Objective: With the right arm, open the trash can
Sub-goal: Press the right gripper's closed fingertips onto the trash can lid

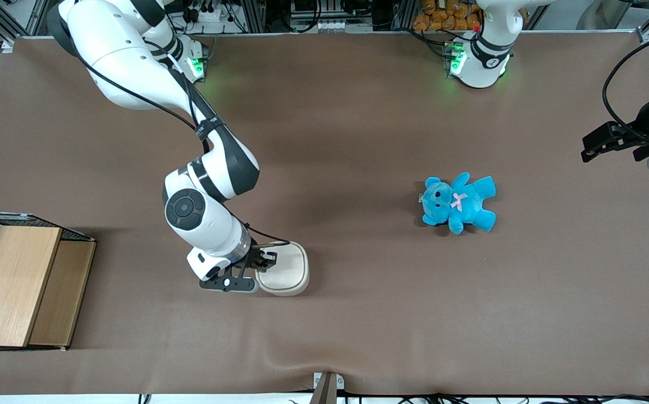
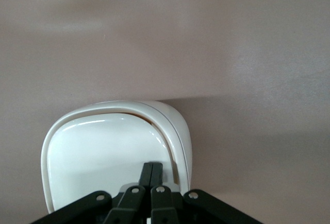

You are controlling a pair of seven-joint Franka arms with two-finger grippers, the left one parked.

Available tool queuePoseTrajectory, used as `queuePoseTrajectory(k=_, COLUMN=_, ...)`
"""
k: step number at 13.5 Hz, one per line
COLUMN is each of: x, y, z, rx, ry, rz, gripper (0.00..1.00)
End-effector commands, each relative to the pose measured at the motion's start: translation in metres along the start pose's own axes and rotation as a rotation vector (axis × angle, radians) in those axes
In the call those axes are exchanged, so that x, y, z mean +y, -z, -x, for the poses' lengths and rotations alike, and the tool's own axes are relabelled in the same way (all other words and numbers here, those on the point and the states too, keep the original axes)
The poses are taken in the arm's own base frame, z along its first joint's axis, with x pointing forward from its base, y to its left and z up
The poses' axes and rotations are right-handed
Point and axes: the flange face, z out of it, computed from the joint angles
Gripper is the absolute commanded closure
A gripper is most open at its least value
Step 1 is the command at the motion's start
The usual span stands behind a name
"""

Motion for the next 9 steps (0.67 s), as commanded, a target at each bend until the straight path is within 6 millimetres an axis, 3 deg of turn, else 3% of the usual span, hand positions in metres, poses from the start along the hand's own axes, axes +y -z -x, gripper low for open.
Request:
queuePoseTrajectory(k=1, x=-0.006, y=-0.01, z=0.001, rx=0.019, ry=0.004, rz=0.023, gripper=1.0)
queuePoseTrajectory(k=9, x=-0.004, y=-0.021, z=0.004, rx=0.026, ry=0.012, rz=0.025, gripper=1.0)
